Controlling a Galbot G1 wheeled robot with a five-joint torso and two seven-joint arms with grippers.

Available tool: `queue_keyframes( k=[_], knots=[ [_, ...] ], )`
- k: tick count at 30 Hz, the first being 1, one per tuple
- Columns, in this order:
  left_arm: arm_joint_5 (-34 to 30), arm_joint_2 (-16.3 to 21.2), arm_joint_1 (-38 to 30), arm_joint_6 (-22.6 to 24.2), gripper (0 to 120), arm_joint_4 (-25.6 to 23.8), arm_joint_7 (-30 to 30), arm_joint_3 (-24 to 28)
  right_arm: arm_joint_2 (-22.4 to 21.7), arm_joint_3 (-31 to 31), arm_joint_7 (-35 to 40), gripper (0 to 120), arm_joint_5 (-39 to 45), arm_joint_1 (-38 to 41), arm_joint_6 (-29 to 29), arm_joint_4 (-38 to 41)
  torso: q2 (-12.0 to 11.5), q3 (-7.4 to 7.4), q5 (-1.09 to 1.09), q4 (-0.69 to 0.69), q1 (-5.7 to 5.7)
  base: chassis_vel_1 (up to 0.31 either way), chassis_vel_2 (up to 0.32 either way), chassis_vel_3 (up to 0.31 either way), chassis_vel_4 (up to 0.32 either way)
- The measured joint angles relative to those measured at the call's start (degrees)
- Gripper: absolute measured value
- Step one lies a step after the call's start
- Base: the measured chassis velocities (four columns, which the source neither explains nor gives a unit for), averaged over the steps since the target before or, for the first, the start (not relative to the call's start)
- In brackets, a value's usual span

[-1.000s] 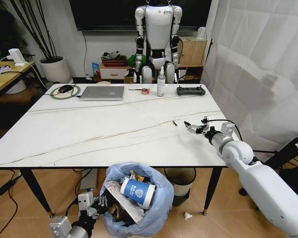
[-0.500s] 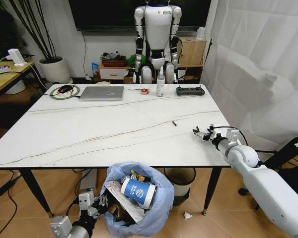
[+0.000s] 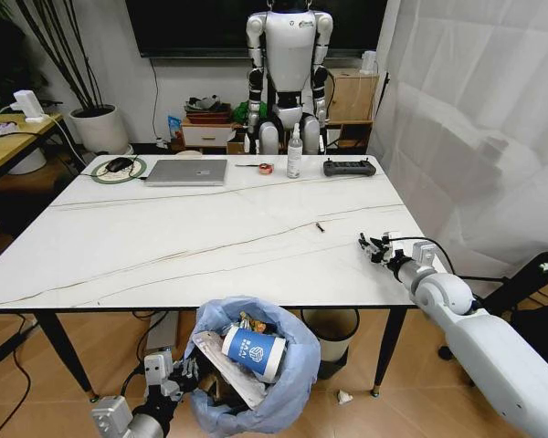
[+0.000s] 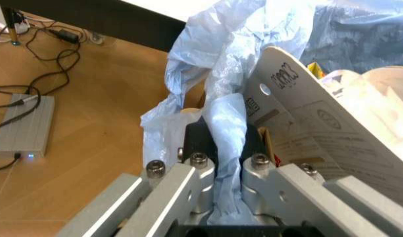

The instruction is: Pick up the trash bin and place the trash from the table into it.

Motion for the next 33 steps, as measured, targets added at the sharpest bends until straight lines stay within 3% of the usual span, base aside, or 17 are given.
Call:
queue_keyframes(
  k=[2,5,16,26,33],
  knots=[
    [-0.13,0.03,0.00,-0.02,0,0.02,0.00,-0.03,-0.09,-0.68,0.00,5,-0.54,0.38,-0.01,-0.17,0.00,0.01,0.01,0.01,0.00,0.000,0.000,0.000,0.000],
    [-0.26,0.05,0.00,-0.04,0,0.02,0.00,-0.07,-0.12,-1.01,-0.01,0,-0.96,0.59,-0.01,-0.32,0.00,0.00,0.00,0.01,0.00,0.000,0.000,0.000,0.000],
    [-0.83,0.29,-0.45,-0.05,0,0.41,-0.04,-0.06,-0.80,-0.46,-1.34,0,2.79,0.55,1.17,2.19,-0.06,0.06,0.11,0.02,0.03,0.000,0.000,0.000,0.000],
    [-1.15,0.34,-0.41,0.05,0,0.13,-0.21,-0.43,-5.74,-0.86,-6.80,0,12.99,-2.77,7.20,23.62,-0.03,0.02,0.00,0.02,0.01,0.000,0.000,0.000,0.000],
    [-1.18,0.22,-0.06,0.13,0,-0.64,-0.28,-0.68,-9.47,-7.19,-10.68,0,13.93,-5.55,10.42,35.91,-0.02,0.01,0.02,0.01,0.01,0.000,0.000,0.000,0.000]
  ],
)
